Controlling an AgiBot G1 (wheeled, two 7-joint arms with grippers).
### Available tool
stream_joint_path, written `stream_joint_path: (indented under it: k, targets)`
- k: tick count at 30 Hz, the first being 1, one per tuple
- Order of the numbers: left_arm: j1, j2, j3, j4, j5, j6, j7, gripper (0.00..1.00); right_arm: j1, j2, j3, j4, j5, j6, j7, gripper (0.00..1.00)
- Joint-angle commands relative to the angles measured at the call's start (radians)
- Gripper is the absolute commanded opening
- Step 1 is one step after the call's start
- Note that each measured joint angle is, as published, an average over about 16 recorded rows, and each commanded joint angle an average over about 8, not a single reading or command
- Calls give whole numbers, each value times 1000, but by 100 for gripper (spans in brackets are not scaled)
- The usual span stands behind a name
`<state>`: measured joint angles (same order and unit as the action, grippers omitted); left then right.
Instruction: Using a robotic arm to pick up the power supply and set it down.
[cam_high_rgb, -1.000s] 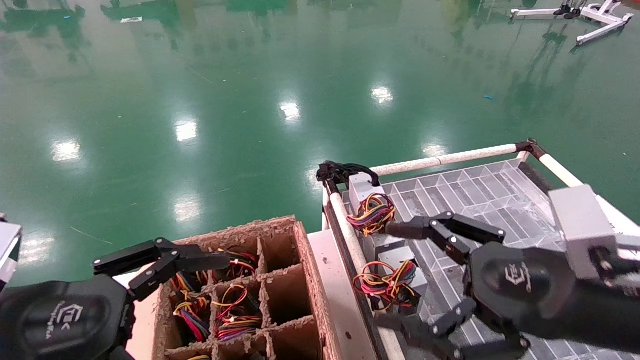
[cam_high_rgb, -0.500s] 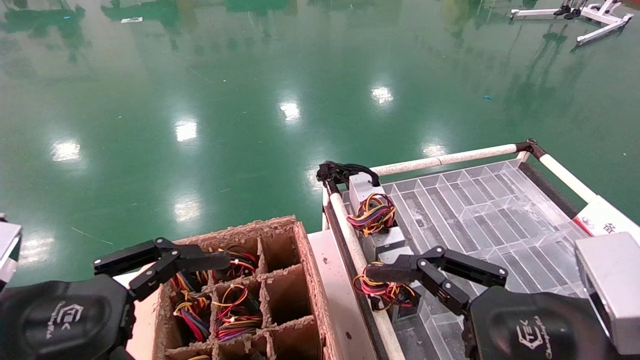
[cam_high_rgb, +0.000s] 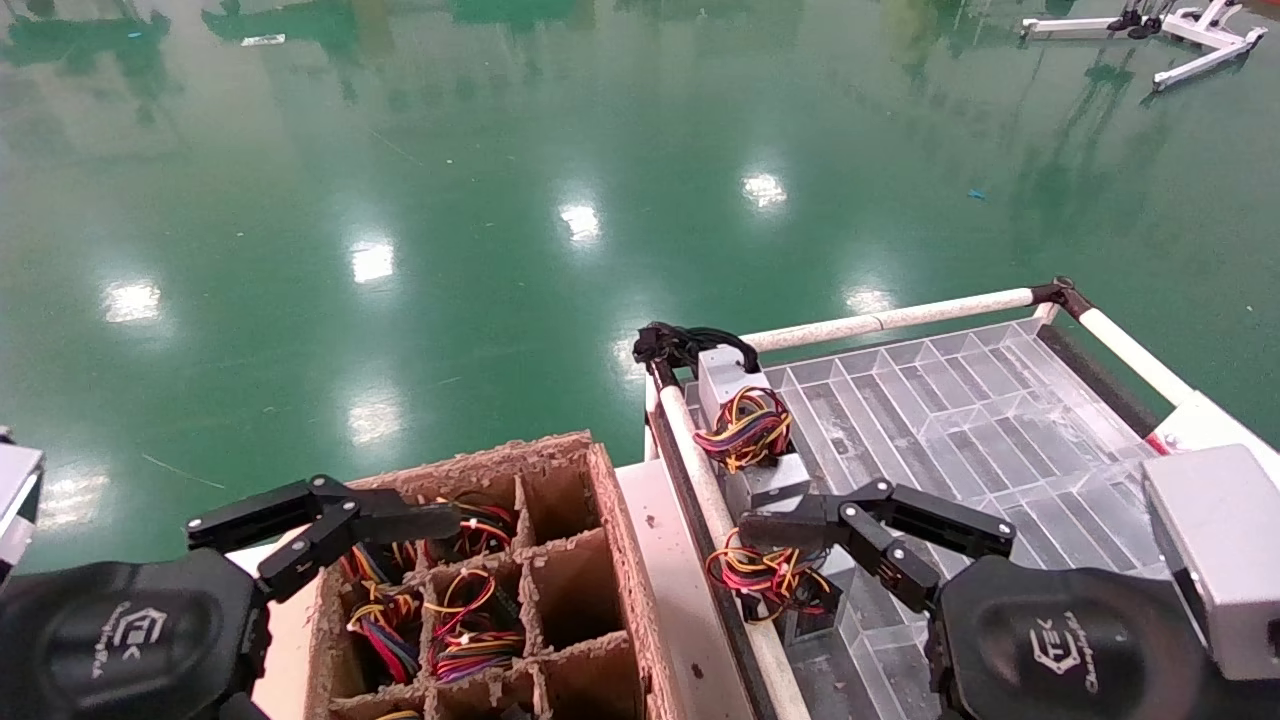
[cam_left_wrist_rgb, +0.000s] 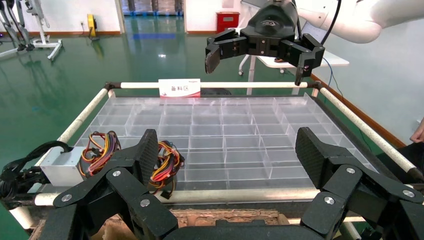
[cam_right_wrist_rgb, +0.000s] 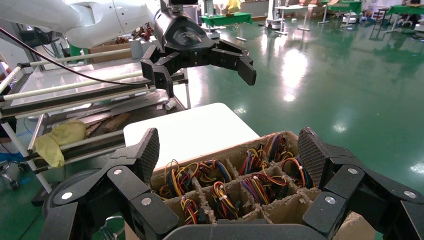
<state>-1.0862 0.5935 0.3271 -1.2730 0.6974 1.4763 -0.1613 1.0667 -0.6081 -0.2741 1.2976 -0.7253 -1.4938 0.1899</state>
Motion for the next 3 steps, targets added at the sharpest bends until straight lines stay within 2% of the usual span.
stream_joint_path:
  k: [1, 3]
  targets:
    - [0, 0, 0, 0, 0, 0, 0, 100, 2, -1, -2, -4, -1, 0, -1, 100]
    - [0, 0, 0, 0, 0, 0, 0, 100, 3, -1, -2, -5, -2, 0, -1, 100]
